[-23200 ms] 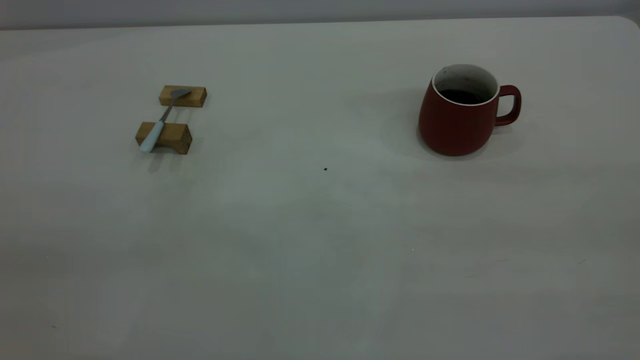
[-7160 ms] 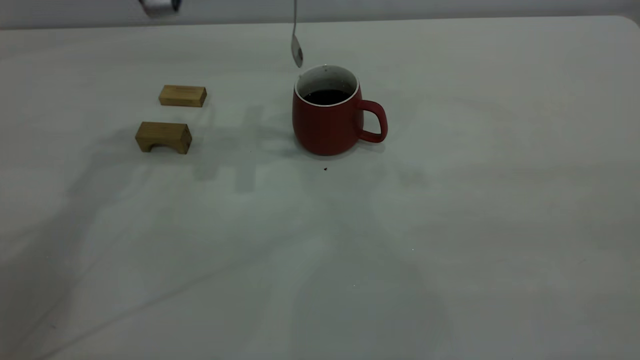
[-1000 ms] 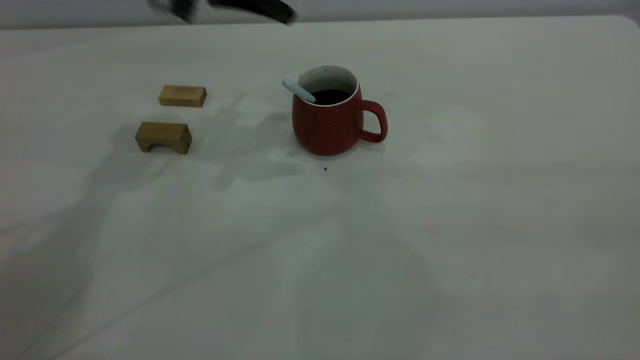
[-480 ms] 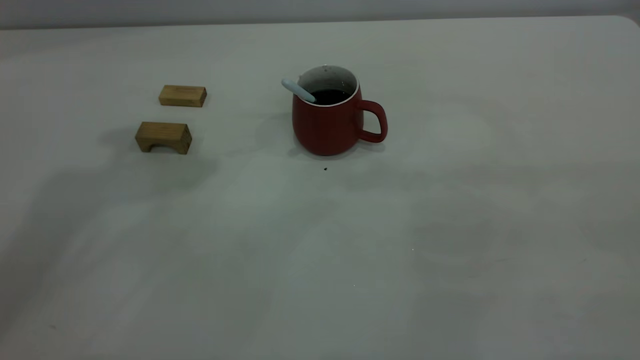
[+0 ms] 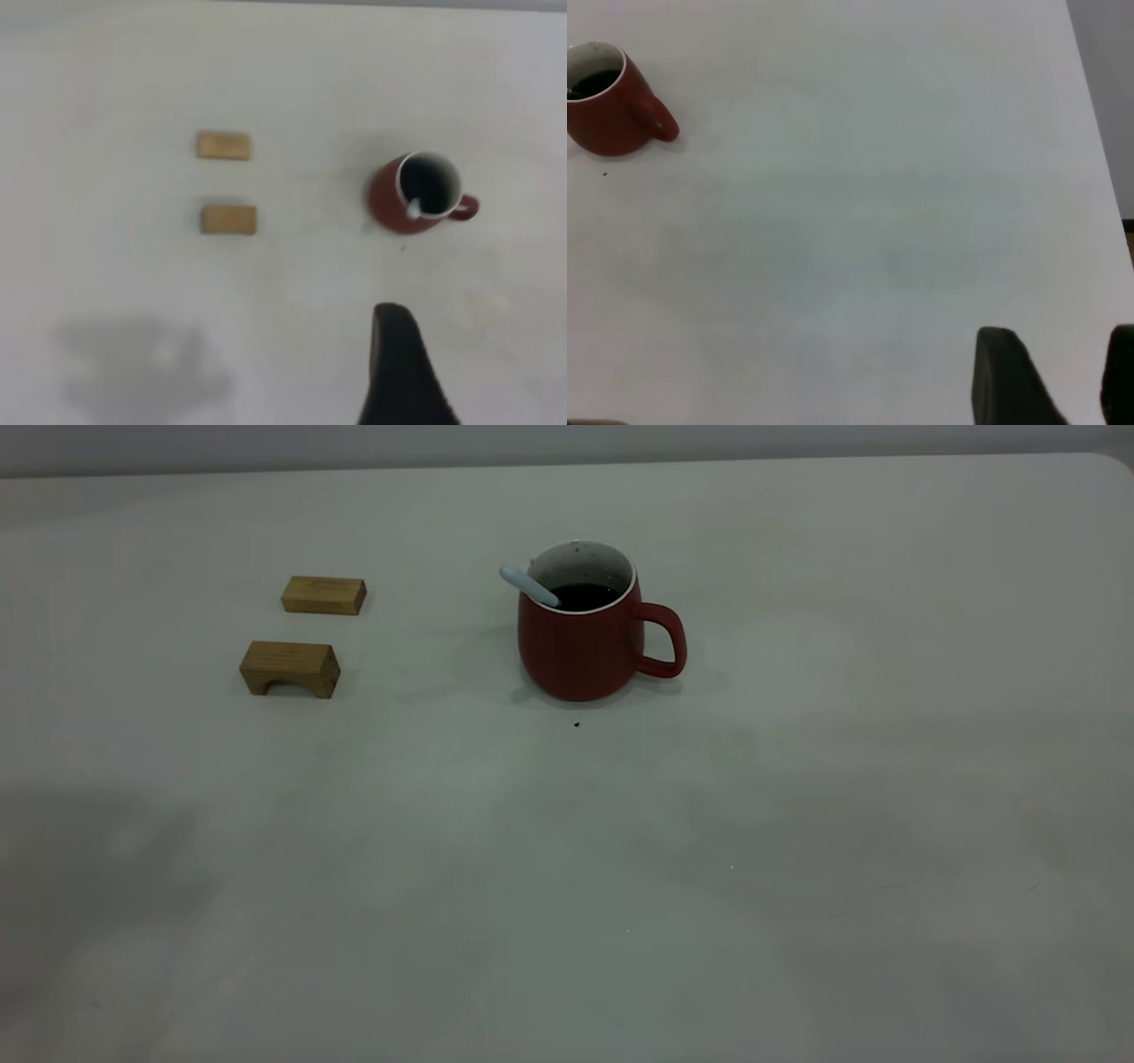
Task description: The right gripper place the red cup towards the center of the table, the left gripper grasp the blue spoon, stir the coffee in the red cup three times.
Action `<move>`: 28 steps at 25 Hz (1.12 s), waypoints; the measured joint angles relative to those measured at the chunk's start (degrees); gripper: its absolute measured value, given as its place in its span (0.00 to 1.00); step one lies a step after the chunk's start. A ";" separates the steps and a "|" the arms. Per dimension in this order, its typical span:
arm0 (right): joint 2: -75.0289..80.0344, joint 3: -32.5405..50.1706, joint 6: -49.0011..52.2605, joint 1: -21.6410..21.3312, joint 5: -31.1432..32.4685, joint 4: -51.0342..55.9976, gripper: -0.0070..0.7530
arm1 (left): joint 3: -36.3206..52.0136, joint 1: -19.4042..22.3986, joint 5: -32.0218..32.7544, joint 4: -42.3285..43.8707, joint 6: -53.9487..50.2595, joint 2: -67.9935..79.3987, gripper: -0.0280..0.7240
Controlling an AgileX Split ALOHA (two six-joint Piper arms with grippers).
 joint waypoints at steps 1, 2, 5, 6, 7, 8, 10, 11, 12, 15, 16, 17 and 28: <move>0.00 0.00 0.00 0.00 0.00 0.00 0.40 | 3.01 0.00 0.00 0.60 0.40 -2.82 0.72; 0.00 0.00 0.00 0.00 0.00 0.00 0.40 | 5.77 0.00 0.00 1.11 0.97 -5.28 0.72; 0.00 0.00 0.00 0.00 0.00 0.00 0.40 | 17.37 0.00 0.00 2.88 3.34 -15.12 0.72; 0.00 0.00 0.00 0.00 0.00 0.00 0.40 | 20.83 0.38 0.00 3.36 4.40 -18.02 0.72; 0.00 0.00 0.00 0.00 0.00 0.00 0.40 | 24.99 0.90 0.00 3.53 5.38 -21.49 0.72; 0.00 0.00 0.00 0.00 0.00 0.00 0.40 | 28.99 1.64 0.00 3.58 6.12 -24.96 0.72; 0.00 0.00 0.00 0.00 0.00 0.00 0.40 | 35.88 3.39 0.00 3.64 7.17 -31.03 0.72; 0.00 0.00 0.00 0.00 0.00 0.00 0.40 | 39.29 4.49 -0.13 3.64 7.27 -34.16 0.72; 0.00 0.00 0.00 0.00 0.00 0.00 0.40 | 42.41 5.53 -0.27 3.71 7.39 -37.21 0.72; 0.00 0.00 0.00 0.00 0.00 0.00 0.40 | 49.32 7.63 -0.31 4.59 7.58 -45.29 0.72; 0.00 0.00 0.00 0.00 0.00 0.00 0.40 | 51.04 8.13 -0.31 4.59 7.62 -47.82 0.72; 0.00 0.00 0.00 0.00 0.00 0.00 0.40 | 52.22 8.58 -0.31 4.59 7.62 -49.79 0.72; 0.00 0.00 0.00 0.00 0.00 0.00 0.40 | 58.01 9.00 -2.18 5.75 7.64 -65.98 0.72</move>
